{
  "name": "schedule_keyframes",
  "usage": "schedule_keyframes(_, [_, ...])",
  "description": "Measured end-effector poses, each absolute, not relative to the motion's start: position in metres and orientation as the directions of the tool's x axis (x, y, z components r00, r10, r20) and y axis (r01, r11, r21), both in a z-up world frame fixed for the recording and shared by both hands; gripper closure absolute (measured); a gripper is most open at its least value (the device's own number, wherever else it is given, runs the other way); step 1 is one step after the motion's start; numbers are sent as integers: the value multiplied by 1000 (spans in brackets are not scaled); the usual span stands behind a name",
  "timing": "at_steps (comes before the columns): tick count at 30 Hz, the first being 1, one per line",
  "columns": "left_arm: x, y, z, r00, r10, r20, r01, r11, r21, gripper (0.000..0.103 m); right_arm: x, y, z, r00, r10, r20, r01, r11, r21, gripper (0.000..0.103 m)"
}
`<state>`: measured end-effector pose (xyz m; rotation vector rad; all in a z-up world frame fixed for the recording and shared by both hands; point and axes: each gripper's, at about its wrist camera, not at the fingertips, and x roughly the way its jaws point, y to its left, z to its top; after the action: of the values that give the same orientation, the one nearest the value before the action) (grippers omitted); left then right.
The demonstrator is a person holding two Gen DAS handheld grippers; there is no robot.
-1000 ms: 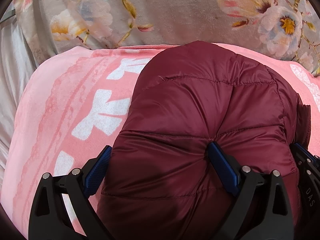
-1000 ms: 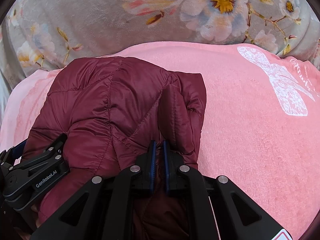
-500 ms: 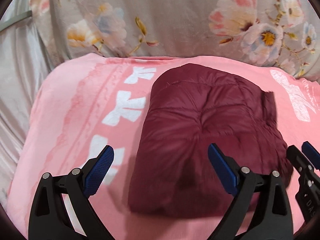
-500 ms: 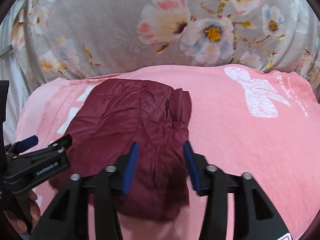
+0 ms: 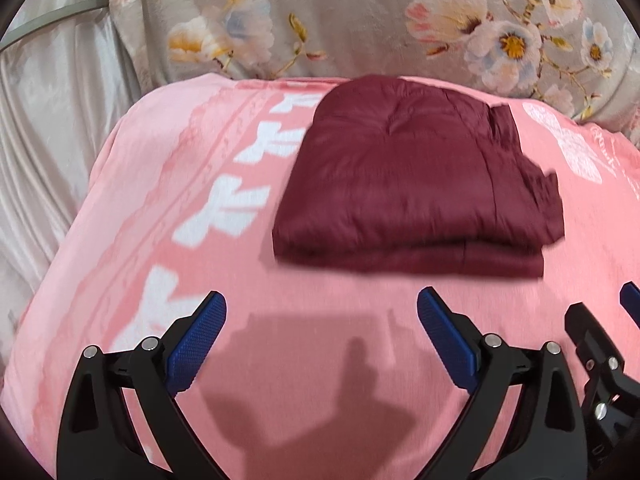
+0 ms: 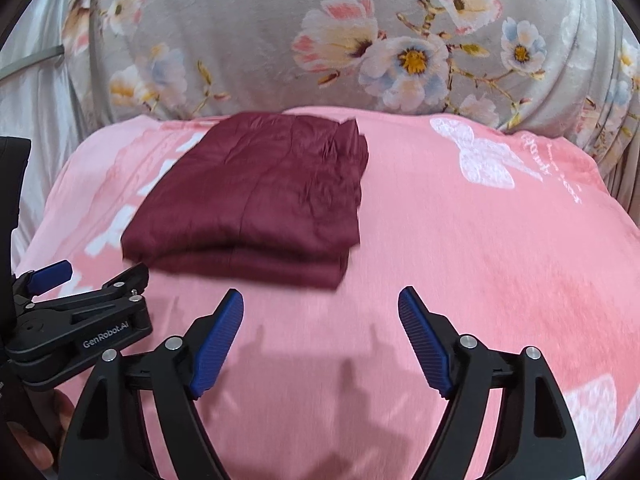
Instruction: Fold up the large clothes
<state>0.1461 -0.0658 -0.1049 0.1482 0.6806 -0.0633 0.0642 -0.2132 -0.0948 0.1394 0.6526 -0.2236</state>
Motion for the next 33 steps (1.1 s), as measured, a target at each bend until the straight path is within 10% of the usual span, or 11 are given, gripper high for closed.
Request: schedule_keyframes(33, [117,-71,-143,779,28,-626,95,982,162,9,39,-202,-125,730,-205,-652,268,963,-2,25])
